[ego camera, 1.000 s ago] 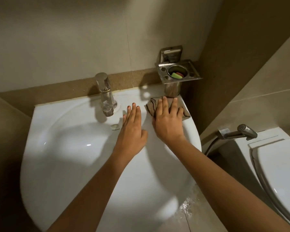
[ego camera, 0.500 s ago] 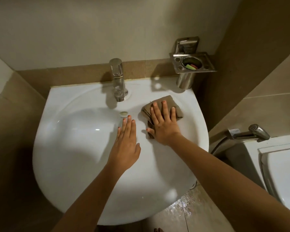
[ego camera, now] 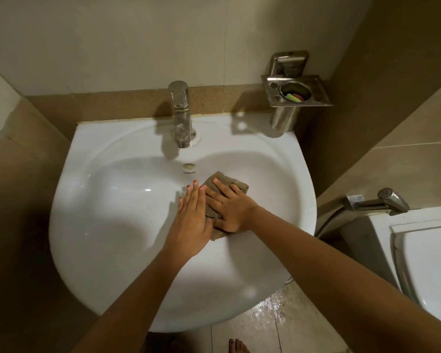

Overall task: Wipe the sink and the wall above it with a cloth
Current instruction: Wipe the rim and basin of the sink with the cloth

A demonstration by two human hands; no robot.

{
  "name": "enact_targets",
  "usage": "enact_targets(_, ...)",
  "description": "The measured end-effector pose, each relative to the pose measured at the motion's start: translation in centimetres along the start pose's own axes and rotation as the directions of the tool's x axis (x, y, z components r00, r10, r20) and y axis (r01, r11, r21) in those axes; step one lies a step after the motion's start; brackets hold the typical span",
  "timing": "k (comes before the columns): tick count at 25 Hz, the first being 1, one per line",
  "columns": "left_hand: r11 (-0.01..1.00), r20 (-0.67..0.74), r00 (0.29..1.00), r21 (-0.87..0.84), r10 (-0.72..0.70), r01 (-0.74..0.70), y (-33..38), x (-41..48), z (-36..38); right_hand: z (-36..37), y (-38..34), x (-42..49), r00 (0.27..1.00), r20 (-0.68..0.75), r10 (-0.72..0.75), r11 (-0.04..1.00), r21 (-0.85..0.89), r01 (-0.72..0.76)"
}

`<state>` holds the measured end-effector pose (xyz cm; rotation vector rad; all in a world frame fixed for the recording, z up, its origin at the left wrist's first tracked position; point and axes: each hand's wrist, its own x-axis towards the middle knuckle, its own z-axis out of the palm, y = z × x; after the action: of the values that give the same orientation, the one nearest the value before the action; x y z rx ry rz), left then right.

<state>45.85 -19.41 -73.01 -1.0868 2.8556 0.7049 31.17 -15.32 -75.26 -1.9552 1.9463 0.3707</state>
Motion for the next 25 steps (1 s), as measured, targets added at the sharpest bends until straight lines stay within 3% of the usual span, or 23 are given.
enact_targets(4, 0.994, 0.137, 0.986, -0.040, -0.097, 0.103, 1.3, 0.9, -0.3, -0.9, 2.3, -4.4, 0.963, -0.031, 0.269, 0.931, -0.250, -0.268)
enact_targets(7, 0.986, 0.158, 0.974, -0.009, -0.164, 0.168, 1.2, 1.4, -0.1, -0.8, 2.5, -6.0, 0.927, -0.127, 0.354, 0.892, -0.253, -0.375)
enact_targets(14, 0.989, 0.099, 0.991, -0.100, -0.095, 0.105, -1.2, 1.5, 0.4, 0.5, -0.2, -0.7, 0.970, -0.079, 0.229, 0.973, 0.026, -0.227)
enact_targets(18, 0.980, 0.123, 0.976, -0.061, -0.179, 0.187, -2.7, 0.5, 0.9, 1.3, -3.4, 0.7, 0.999, 0.021, 0.037, 0.986, 0.164, -0.040)
enact_targets(22, 0.991, 0.186, 0.976, -0.047, -0.114, 0.125, -2.4, 0.2, 0.6, 0.9, -1.9, -1.2, 0.999, 0.030, -0.023, 1.000, 0.003, 0.023)
enact_targets(25, 0.997, 0.184, 0.980, -0.010, -0.077, 0.080, -1.2, 0.4, -0.3, -0.3, 0.8, -3.6, 0.991, -0.002, 0.134, 0.982, -0.136, -0.133)
